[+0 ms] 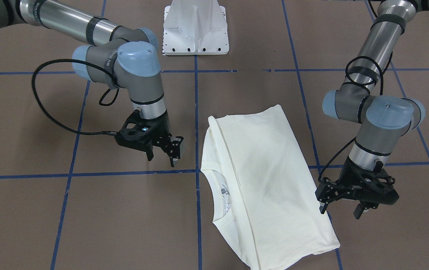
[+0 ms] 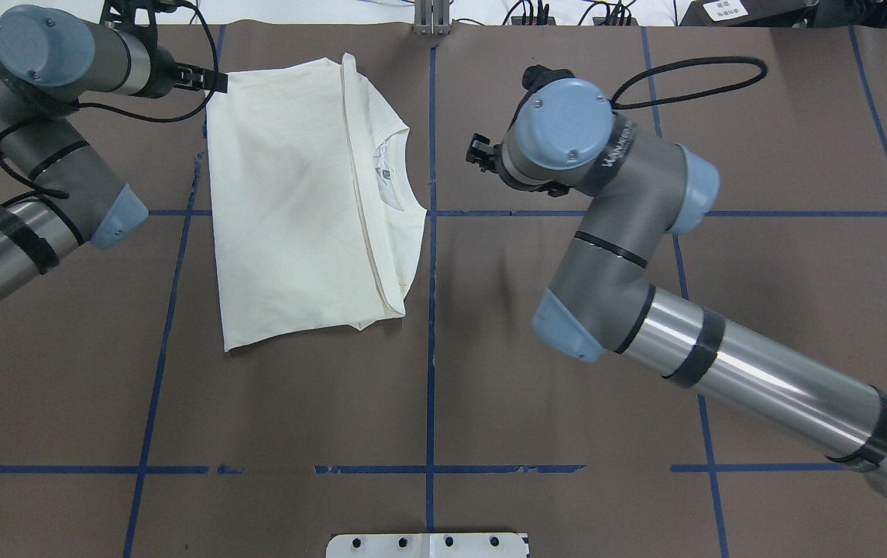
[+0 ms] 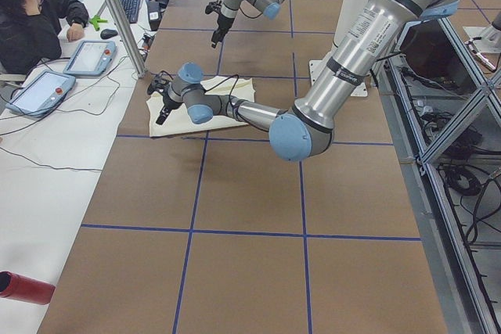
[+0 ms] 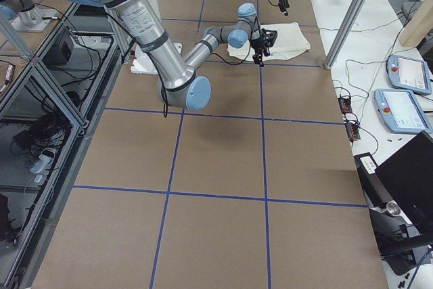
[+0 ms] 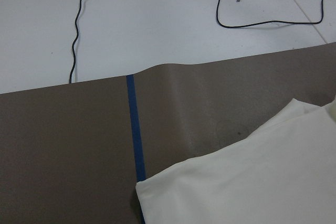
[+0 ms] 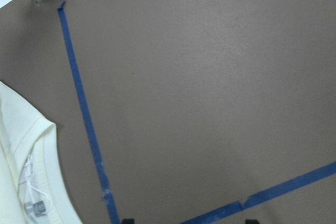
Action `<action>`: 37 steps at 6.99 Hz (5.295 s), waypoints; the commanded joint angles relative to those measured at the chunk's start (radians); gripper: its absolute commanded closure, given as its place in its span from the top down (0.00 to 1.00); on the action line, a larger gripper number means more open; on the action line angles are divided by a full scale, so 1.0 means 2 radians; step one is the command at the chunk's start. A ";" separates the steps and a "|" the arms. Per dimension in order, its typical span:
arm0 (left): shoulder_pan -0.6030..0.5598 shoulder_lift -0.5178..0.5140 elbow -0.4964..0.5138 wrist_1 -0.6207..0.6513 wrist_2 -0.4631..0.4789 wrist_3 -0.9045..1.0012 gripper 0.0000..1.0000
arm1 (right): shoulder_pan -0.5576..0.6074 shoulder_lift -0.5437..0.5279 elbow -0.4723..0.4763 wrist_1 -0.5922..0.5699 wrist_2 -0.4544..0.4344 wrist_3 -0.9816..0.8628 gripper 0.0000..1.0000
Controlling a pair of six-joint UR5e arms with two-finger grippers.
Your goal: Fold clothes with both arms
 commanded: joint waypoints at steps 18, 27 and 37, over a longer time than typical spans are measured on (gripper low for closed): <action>0.002 0.020 -0.030 0.000 -0.003 0.000 1.00 | -0.069 0.116 -0.196 0.036 -0.079 0.031 0.26; 0.006 0.024 -0.045 0.000 -0.008 -0.001 1.00 | -0.111 -0.216 0.202 0.020 -0.102 0.035 0.00; 0.006 0.030 -0.056 0.005 -0.035 -0.006 1.00 | -0.263 -0.237 0.277 -0.090 -0.232 -0.211 1.00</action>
